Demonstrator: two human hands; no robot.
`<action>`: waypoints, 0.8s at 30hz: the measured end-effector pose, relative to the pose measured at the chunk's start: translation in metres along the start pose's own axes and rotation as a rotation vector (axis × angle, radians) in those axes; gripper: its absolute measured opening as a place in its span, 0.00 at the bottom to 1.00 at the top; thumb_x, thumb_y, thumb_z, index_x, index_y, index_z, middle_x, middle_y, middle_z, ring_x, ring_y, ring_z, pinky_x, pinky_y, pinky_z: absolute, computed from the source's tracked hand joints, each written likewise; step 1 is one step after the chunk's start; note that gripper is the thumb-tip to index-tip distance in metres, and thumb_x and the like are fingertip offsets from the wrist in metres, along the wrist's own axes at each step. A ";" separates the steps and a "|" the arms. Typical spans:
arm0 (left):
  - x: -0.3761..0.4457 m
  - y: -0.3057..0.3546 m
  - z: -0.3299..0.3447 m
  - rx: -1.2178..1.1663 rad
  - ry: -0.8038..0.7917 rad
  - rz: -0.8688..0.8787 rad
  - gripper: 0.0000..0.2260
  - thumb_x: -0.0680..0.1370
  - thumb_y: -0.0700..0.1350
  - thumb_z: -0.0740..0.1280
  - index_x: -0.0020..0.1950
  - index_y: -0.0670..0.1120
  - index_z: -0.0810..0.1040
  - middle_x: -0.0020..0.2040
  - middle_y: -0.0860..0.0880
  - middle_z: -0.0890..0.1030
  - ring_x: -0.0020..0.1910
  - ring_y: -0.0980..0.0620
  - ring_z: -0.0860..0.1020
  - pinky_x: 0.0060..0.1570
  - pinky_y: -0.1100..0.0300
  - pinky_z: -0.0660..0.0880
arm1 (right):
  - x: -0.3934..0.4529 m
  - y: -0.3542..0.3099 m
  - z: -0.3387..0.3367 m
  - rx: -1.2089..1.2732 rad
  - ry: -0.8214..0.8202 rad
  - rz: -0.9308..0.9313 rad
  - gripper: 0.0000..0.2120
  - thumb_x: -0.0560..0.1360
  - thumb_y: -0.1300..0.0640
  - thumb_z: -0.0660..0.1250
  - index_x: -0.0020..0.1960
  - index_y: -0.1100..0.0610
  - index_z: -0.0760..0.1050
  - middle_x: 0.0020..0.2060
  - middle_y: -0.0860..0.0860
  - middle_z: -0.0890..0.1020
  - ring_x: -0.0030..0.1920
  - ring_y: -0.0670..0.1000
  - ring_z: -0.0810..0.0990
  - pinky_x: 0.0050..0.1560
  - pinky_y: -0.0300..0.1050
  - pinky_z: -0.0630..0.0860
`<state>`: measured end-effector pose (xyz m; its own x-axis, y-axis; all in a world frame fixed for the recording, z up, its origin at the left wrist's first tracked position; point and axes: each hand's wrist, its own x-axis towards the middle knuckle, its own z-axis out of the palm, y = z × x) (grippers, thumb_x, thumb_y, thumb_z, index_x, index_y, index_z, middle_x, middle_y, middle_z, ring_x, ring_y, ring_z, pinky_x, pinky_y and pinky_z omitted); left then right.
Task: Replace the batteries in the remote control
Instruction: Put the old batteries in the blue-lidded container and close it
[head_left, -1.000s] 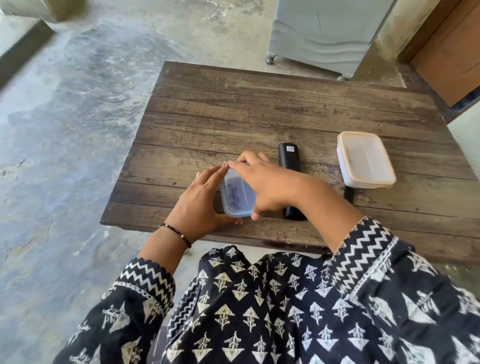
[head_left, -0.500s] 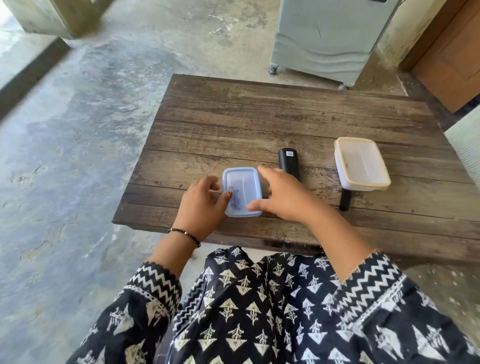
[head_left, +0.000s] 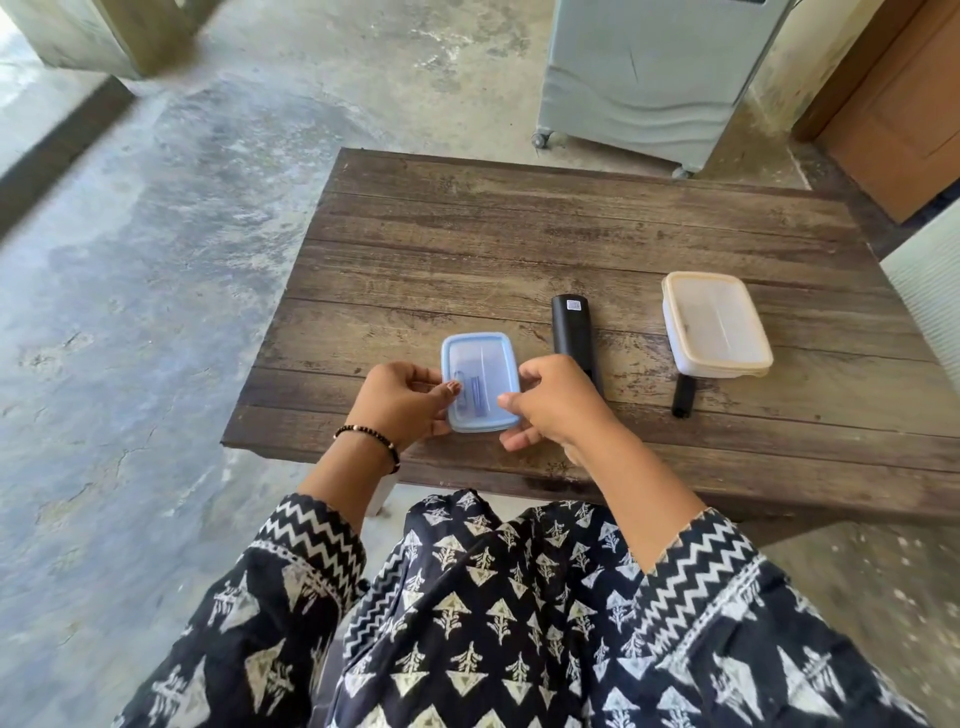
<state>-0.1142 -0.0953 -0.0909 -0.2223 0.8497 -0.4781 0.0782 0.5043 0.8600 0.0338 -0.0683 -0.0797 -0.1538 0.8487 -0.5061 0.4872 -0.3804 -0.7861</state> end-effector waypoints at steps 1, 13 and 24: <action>0.000 0.000 0.000 0.016 0.002 0.011 0.04 0.74 0.37 0.68 0.44 0.39 0.74 0.39 0.42 0.80 0.31 0.54 0.81 0.30 0.61 0.81 | 0.000 0.001 0.000 0.039 0.010 0.000 0.06 0.74 0.67 0.65 0.49 0.62 0.70 0.52 0.60 0.76 0.36 0.60 0.83 0.34 0.49 0.82; -0.034 -0.020 -0.047 -0.134 0.198 0.046 0.17 0.75 0.36 0.66 0.61 0.44 0.66 0.42 0.39 0.78 0.34 0.48 0.81 0.38 0.52 0.82 | -0.009 -0.001 0.051 0.478 -0.014 -0.012 0.05 0.73 0.66 0.67 0.45 0.58 0.74 0.41 0.55 0.80 0.35 0.51 0.80 0.30 0.41 0.79; -0.032 -0.046 -0.125 -0.081 0.537 -0.010 0.11 0.74 0.37 0.68 0.53 0.38 0.72 0.47 0.36 0.80 0.33 0.48 0.83 0.39 0.56 0.81 | 0.016 -0.043 0.125 0.327 -0.024 -0.055 0.10 0.70 0.66 0.71 0.49 0.64 0.74 0.42 0.57 0.79 0.28 0.50 0.77 0.29 0.43 0.78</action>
<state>-0.2320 -0.1652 -0.0931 -0.6893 0.6362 -0.3465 0.0027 0.4805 0.8770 -0.0970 -0.0845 -0.0987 -0.1944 0.8639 -0.4646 0.1760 -0.4352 -0.8829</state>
